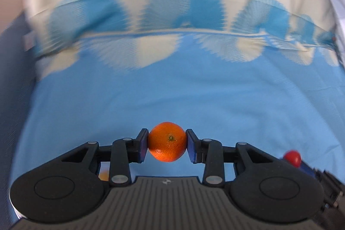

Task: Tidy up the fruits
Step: 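Carry the tangerine and red tomato over the plate with both tools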

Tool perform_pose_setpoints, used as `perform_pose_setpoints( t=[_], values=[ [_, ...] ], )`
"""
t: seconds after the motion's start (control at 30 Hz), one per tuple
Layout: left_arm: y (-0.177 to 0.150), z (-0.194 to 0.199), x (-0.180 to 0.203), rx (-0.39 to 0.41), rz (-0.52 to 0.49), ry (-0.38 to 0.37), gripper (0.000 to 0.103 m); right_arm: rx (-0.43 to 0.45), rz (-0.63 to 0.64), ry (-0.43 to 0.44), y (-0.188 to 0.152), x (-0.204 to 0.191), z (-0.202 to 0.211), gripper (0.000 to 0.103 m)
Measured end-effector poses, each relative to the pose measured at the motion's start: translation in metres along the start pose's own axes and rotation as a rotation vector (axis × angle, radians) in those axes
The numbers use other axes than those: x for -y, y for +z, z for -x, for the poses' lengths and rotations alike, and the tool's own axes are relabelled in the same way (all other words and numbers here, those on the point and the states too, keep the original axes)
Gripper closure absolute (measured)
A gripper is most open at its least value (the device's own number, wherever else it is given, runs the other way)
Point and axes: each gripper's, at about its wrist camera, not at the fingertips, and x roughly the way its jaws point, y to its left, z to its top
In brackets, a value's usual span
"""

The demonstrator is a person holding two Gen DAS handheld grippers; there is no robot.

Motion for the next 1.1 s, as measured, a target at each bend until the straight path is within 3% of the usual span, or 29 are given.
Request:
perform_pose_setpoints(
  t=[0.13, 0.37, 0.57, 0.87, 0.9, 0.97, 1.03, 1.1],
  values=[
    [-0.042, 0.031, -0.065, -0.04, 0.075, 0.083, 0.062, -0.046, 0.056, 0.132, -0.009, -0.064, 0.019, 0.071],
    [-0.082, 0.046, -0.133, -0.084, 0.148, 0.122, 0.062, -0.099, 0.172, 0.243, -0.023, -0.149, 0.027, 0.071],
    [-0.087, 0.025, -0.15, -0.104, 0.163, 0.1, 0.062, -0.146, 0.297, 0.251, -0.036, -0.189, 0.008, 0.071],
    [-0.092, 0.001, -0.153, -0.133, 0.165, 0.082, 0.061, -0.197, 0.366, 0.262, -0.046, -0.2, -0.014, 0.071],
    [-0.093, -0.002, -0.154, -0.135, 0.163, 0.074, 0.058, -0.201, 0.371, 0.265, -0.047, -0.2, -0.017, 0.071],
    [-0.093, -0.001, -0.155, -0.106, 0.153, 0.06, 0.017, -0.221, 0.378, 0.279, -0.048, -0.201, -0.023, 0.07],
    [-0.094, 0.006, -0.154, -0.041, 0.143, 0.132, 0.008, -0.229, 0.371, 0.29, -0.048, -0.201, -0.028, 0.062],
    [-0.092, 0.01, -0.155, -0.034, 0.129, 0.142, 0.0, -0.23, 0.363, 0.27, -0.046, -0.2, -0.029, 0.035]
  ],
)
